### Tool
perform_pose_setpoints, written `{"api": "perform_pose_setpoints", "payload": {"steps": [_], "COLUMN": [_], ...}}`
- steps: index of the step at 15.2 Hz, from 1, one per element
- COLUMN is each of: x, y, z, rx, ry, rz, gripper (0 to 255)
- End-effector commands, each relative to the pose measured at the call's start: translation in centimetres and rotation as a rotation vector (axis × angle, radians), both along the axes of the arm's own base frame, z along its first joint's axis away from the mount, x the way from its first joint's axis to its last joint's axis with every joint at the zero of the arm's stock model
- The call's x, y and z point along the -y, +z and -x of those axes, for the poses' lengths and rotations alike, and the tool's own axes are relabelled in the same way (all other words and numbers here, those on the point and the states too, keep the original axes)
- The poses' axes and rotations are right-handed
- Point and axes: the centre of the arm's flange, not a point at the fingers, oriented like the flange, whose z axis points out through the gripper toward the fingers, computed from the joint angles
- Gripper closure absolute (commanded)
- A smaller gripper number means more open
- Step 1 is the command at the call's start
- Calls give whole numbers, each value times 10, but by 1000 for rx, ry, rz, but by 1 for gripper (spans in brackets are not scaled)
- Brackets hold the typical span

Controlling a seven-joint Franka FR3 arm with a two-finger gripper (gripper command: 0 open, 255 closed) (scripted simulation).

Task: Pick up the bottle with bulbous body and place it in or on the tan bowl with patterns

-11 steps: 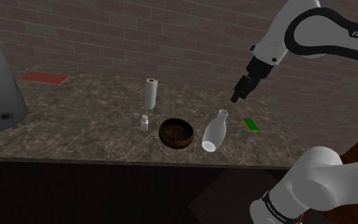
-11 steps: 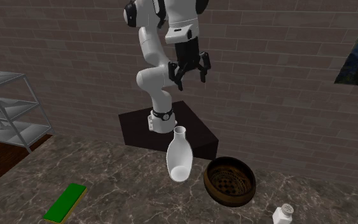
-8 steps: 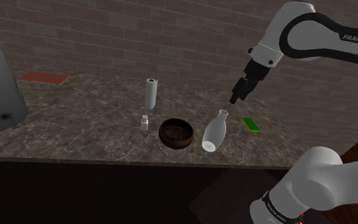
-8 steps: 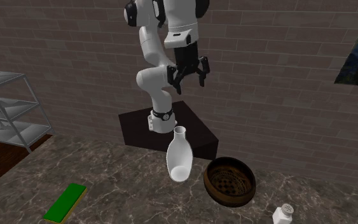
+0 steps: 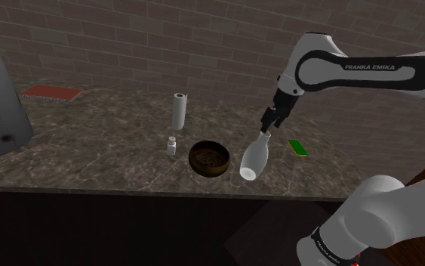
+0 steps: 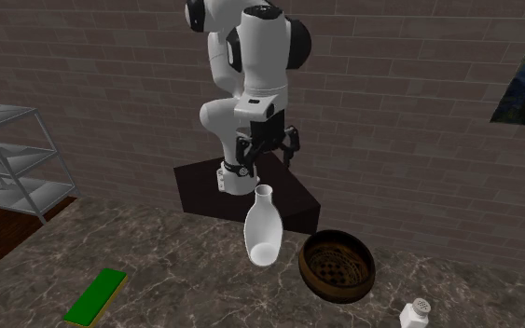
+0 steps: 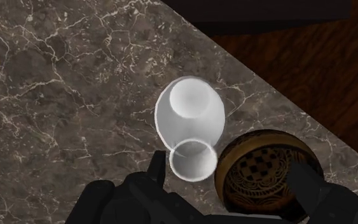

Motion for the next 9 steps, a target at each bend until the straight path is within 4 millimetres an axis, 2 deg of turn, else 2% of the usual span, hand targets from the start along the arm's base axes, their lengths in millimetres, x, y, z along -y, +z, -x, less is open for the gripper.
{"api": "perform_pose_setpoints", "payload": {"steps": [1, 9], "x": [13, 16], "y": [-20, -64], "z": [-14, -18], "rx": [-16, -22], "ry": [-17, -23], "rz": [23, 30], "gripper": [0, 0]}}
